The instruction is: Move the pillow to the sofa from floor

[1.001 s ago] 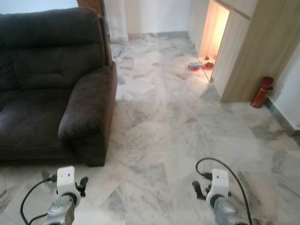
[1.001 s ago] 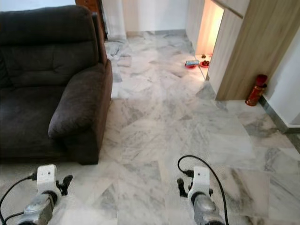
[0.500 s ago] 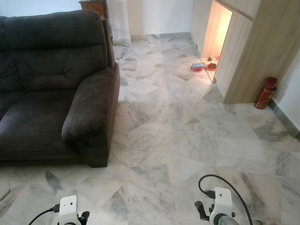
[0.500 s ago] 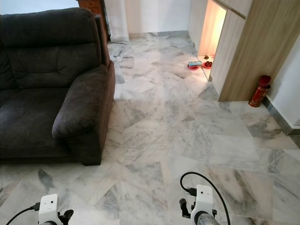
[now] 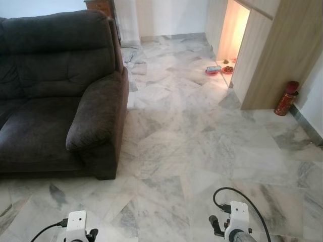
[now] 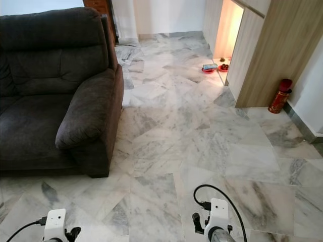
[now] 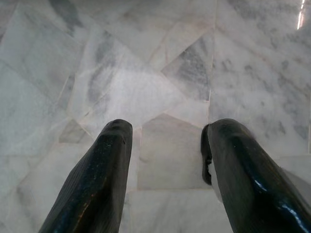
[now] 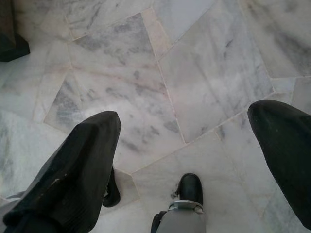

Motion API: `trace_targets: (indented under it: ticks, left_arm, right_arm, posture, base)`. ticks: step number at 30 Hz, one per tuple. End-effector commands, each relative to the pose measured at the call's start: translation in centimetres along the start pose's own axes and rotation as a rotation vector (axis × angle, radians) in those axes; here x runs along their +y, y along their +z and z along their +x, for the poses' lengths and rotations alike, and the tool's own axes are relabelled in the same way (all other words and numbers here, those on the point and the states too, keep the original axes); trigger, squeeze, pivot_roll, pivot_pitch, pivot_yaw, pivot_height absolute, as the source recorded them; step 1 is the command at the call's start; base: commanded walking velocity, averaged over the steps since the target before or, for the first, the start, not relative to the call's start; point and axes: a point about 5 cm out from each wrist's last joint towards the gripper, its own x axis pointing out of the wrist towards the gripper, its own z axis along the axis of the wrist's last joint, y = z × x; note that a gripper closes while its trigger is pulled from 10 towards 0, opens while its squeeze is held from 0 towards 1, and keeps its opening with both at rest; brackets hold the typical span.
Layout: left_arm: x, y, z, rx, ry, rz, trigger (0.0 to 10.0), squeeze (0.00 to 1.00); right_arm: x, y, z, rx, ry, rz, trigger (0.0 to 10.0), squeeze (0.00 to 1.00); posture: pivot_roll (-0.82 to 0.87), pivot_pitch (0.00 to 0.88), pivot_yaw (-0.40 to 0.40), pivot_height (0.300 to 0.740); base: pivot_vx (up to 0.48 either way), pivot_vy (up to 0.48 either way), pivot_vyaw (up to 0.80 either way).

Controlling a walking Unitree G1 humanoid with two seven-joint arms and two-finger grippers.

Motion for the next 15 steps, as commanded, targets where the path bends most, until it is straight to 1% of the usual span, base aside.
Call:
trace_targets:
  ticks: [1, 4, 5, 9, 12, 13, 15]
  left_arm:
    - [0.47, -0.73, -0.16, 0.034, 0.013, -0.001, 10.0, 0.00]
    - [0.50, -0.59, -0.13, 0.029, 0.014, 0.000, 10.0, 0.00]
    - [0.36, -0.57, -0.12, 0.026, 0.013, 0.000, 10.0, 0.00]
    - [0.34, -0.57, -0.12, 0.023, 0.014, -0.006, 10.0, 0.00]
    - [0.37, -0.61, -0.13, 0.027, 0.015, -0.008, 10.0, 0.00]
    - [0.46, -0.56, -0.11, 0.034, 0.011, 0.000, 10.0, 0.00]
    - [0.49, -0.54, -0.11, 0.034, 0.010, 0.001, 10.0, 0.00]
  right_arm:
    - [0.13, 0.15, 0.03, -0.008, 0.002, 0.008, 10.0, 0.00]
    - [0.16, 0.30, 0.05, -0.016, 0.007, 0.004, 10.0, 0.00]
    - [0.21, 0.32, 0.05, -0.015, 0.014, -0.017, 10.0, 0.00]
    - [0.12, 0.21, 0.02, -0.013, 0.013, -0.039, 10.0, 0.00]
    - [-0.04, 0.24, 0.00, -0.018, 0.002, -0.051, 10.0, 0.00]
    - [-0.08, 0.33, 0.02, -0.018, 0.000, -0.027, 10.0, 0.00]
    - [-0.08, 0.36, 0.02, -0.019, 0.000, -0.018, 10.0, 0.00]
  posture:
    - [-0.09, 0.000, 0.078, 0.740]
    - [-0.08, 0.000, 0.072, 0.740]
    - [-0.08, 0.000, 0.072, 0.740]
    - [-0.07, 0.000, 0.077, 0.740]
    - [-0.07, 0.000, 0.078, 0.740]
    - [-0.07, 0.000, 0.085, 0.740]
    - [-0.07, 0.000, 0.085, 0.740]
  base:
    - [0.000, 0.000, 0.00]
    - [0.000, 0.000, 0.00]
    - [0.000, 0.274, 0.00]
    - [0.000, 0.285, 0.00]
    - [0.000, 0.285, 0.58]
    - [0.000, 0.292, 0.80]
    - [0.000, 0.291, 0.80]
